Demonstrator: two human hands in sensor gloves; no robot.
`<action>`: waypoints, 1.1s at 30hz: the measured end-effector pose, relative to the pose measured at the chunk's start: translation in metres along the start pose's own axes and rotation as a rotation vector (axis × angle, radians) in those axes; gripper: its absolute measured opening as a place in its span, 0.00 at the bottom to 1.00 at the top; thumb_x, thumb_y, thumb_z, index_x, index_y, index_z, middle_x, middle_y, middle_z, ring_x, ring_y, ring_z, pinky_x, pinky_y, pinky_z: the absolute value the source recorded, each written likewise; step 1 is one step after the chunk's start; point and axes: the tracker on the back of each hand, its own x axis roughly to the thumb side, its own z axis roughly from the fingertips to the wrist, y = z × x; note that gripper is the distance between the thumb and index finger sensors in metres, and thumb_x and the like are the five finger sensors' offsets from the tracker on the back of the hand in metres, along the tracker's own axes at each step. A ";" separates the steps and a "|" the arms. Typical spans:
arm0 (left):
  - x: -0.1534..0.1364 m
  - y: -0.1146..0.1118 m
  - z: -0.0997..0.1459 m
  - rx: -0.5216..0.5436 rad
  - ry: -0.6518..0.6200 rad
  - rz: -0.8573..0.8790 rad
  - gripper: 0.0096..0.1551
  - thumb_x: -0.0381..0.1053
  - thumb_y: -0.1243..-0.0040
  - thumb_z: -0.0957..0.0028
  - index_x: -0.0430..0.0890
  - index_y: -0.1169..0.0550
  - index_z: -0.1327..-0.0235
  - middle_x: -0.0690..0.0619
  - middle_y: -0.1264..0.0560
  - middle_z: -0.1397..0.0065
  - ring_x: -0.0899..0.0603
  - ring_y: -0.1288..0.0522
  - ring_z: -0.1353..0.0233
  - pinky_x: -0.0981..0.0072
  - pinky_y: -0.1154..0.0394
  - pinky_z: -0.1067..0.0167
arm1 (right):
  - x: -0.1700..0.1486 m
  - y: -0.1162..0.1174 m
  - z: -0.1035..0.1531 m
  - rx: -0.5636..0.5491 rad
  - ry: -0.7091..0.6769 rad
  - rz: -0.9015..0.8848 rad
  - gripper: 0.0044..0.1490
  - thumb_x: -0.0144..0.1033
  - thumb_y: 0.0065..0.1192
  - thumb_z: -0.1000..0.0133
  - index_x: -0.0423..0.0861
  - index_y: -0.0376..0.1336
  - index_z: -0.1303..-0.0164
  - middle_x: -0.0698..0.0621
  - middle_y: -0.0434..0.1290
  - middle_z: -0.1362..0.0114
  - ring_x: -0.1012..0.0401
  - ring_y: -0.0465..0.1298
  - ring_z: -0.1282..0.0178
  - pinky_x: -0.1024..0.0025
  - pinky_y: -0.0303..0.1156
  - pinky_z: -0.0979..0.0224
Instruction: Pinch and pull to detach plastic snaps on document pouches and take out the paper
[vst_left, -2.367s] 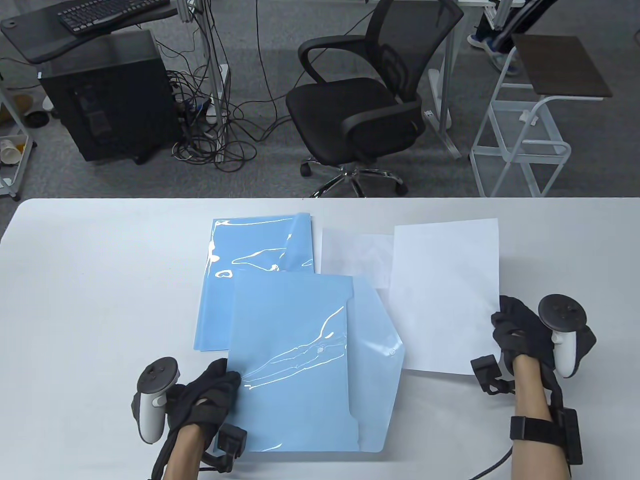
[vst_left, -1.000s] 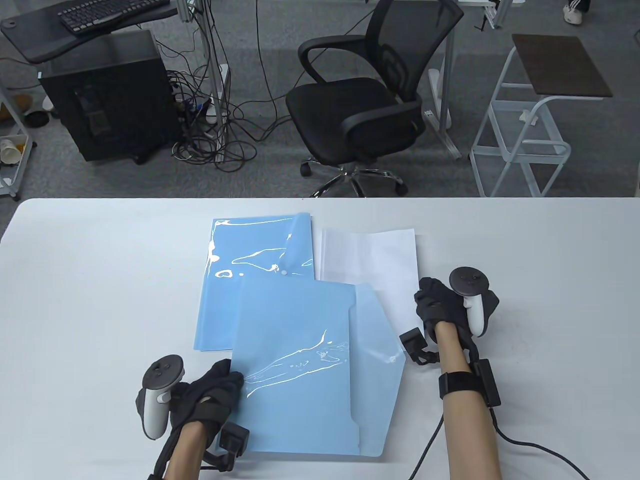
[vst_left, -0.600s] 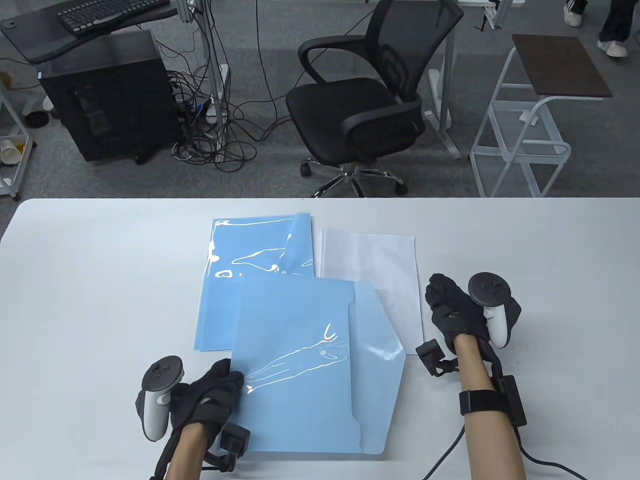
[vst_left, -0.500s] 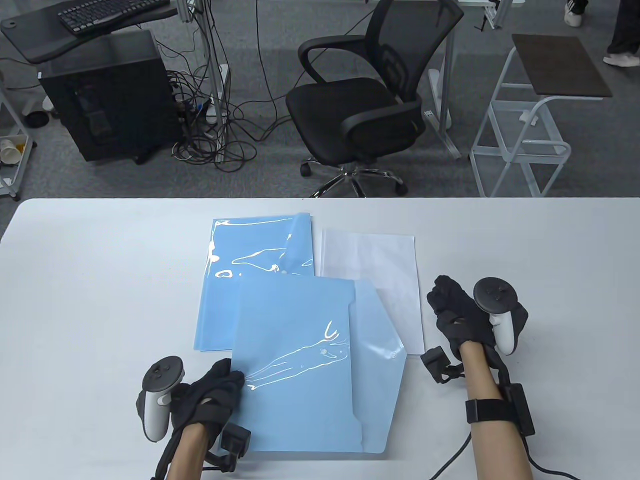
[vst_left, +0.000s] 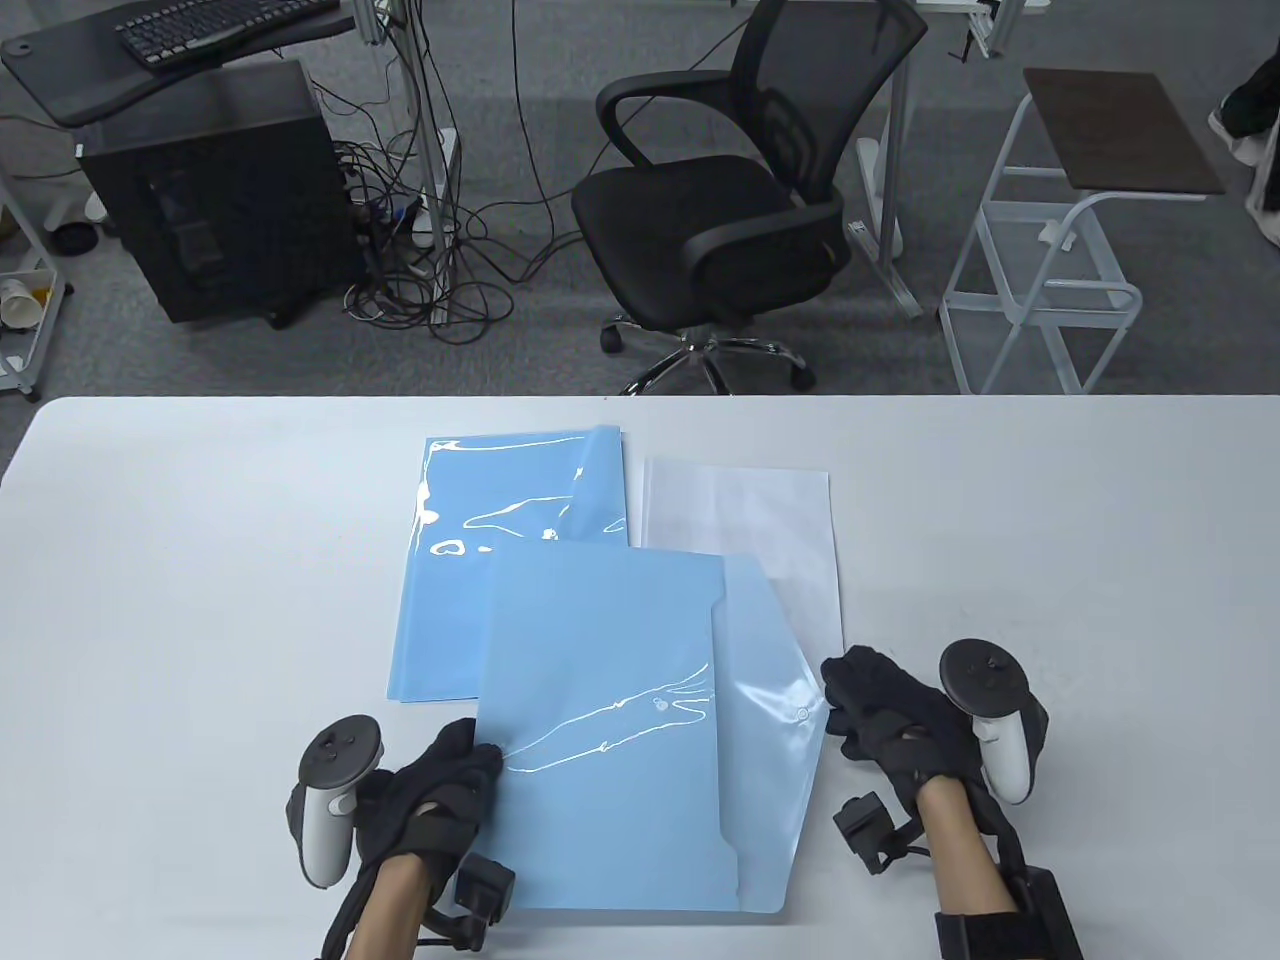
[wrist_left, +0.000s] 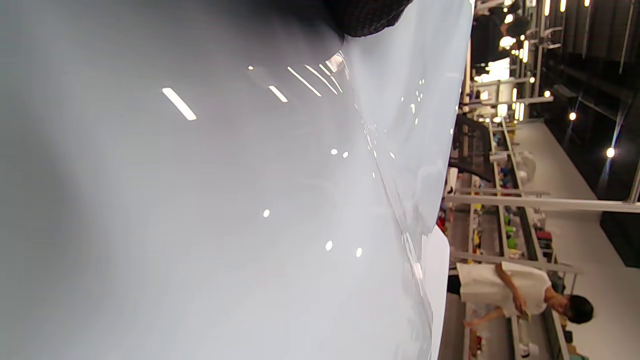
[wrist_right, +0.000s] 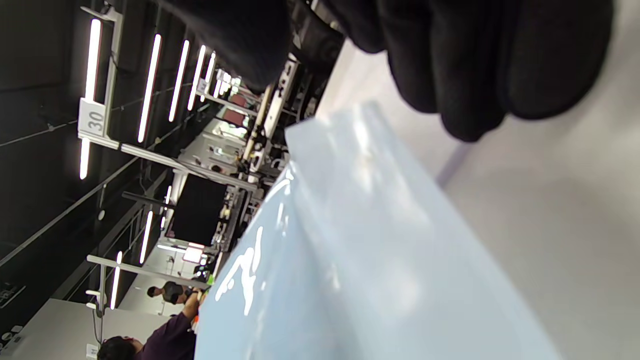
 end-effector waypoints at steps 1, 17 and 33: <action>-0.001 -0.001 0.000 0.002 0.000 -0.004 0.25 0.43 0.50 0.36 0.45 0.35 0.26 0.50 0.21 0.36 0.47 0.13 0.51 0.61 0.15 0.55 | -0.004 0.003 0.001 0.012 0.008 -0.006 0.47 0.47 0.57 0.35 0.23 0.52 0.21 0.24 0.73 0.28 0.34 0.80 0.40 0.40 0.78 0.44; -0.006 -0.011 -0.007 0.012 0.040 -0.095 0.25 0.43 0.51 0.36 0.45 0.36 0.25 0.50 0.22 0.34 0.45 0.13 0.49 0.59 0.15 0.52 | 0.020 0.039 0.009 0.184 -0.101 0.073 0.41 0.43 0.55 0.35 0.27 0.56 0.21 0.25 0.71 0.25 0.32 0.77 0.35 0.35 0.74 0.41; -0.007 -0.012 -0.006 0.029 0.084 -0.125 0.26 0.43 0.49 0.37 0.44 0.35 0.25 0.48 0.22 0.31 0.41 0.13 0.44 0.54 0.15 0.50 | 0.051 0.128 0.001 0.353 -0.188 0.741 0.41 0.36 0.53 0.36 0.35 0.46 0.15 0.24 0.44 0.14 0.24 0.48 0.20 0.19 0.51 0.32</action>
